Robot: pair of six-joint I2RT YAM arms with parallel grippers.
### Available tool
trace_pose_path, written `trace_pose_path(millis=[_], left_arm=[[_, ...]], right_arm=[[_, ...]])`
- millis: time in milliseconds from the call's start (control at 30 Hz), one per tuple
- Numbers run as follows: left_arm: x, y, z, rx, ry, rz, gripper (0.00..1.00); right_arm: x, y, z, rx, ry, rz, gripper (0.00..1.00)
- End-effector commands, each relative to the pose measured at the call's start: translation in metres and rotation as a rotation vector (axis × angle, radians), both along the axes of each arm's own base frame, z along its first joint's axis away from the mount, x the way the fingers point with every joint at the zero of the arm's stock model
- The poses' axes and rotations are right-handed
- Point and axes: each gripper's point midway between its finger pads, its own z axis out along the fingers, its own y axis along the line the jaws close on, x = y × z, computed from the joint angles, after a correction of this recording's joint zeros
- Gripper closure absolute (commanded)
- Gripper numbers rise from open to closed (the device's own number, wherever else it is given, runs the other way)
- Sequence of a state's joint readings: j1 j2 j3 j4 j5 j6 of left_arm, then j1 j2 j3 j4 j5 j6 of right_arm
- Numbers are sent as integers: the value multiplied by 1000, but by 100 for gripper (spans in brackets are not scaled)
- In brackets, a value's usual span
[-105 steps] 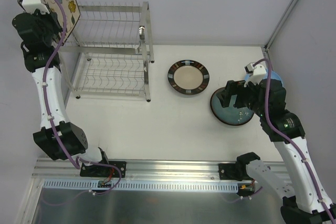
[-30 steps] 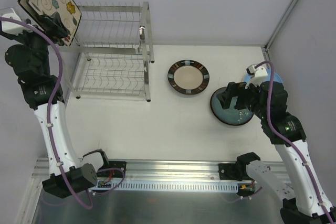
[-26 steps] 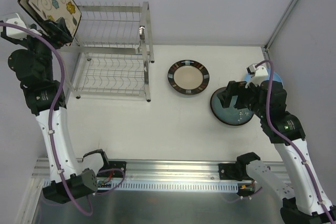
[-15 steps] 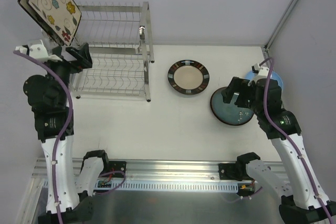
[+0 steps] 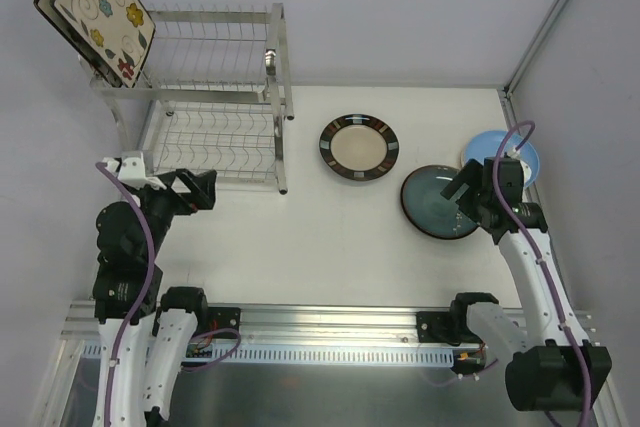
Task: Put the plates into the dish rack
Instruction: Grab a plate with the right arm
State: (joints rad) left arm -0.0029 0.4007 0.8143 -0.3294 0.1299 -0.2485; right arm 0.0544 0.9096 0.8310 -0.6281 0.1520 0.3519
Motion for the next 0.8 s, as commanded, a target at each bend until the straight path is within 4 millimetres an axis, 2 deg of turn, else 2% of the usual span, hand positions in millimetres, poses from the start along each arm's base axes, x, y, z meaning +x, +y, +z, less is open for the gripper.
trace_pose_path(millis=[0, 100, 200, 300, 400, 433, 500, 533, 667, 767], left_arm=[[-10, -16, -31, -41, 83, -71, 1], [-14, -26, -48, -41, 113, -115, 1], [-16, -36, -63, -37, 141, -164, 1], [-17, -45, -84, -33, 186, -203, 1], [-17, -47, -102, -36, 221, -210, 1], [-17, -46, -110, -35, 233, -203, 1], [-17, -46, -116, -34, 242, -200, 1], [-16, -44, -121, -32, 249, -189, 1], [-16, -41, -128, -35, 256, -170, 1], [-14, -37, -129, -18, 251, -151, 1]], right_arm=[[8, -6, -23, 122, 24, -127, 3], [13, -8, -43, 173, 69, -162, 5], [22, -1, -49, 210, 62, -139, 10], [37, 15, -44, 270, 17, -94, 14], [54, 25, -31, 255, -29, -48, 16], [67, 34, -21, 252, -58, -11, 16], [78, 50, -15, 257, -76, 43, 16], [92, 57, -10, 276, -93, 57, 18], [126, 87, -2, 310, -125, 141, 20], [145, 104, -8, 366, -119, 166, 24]])
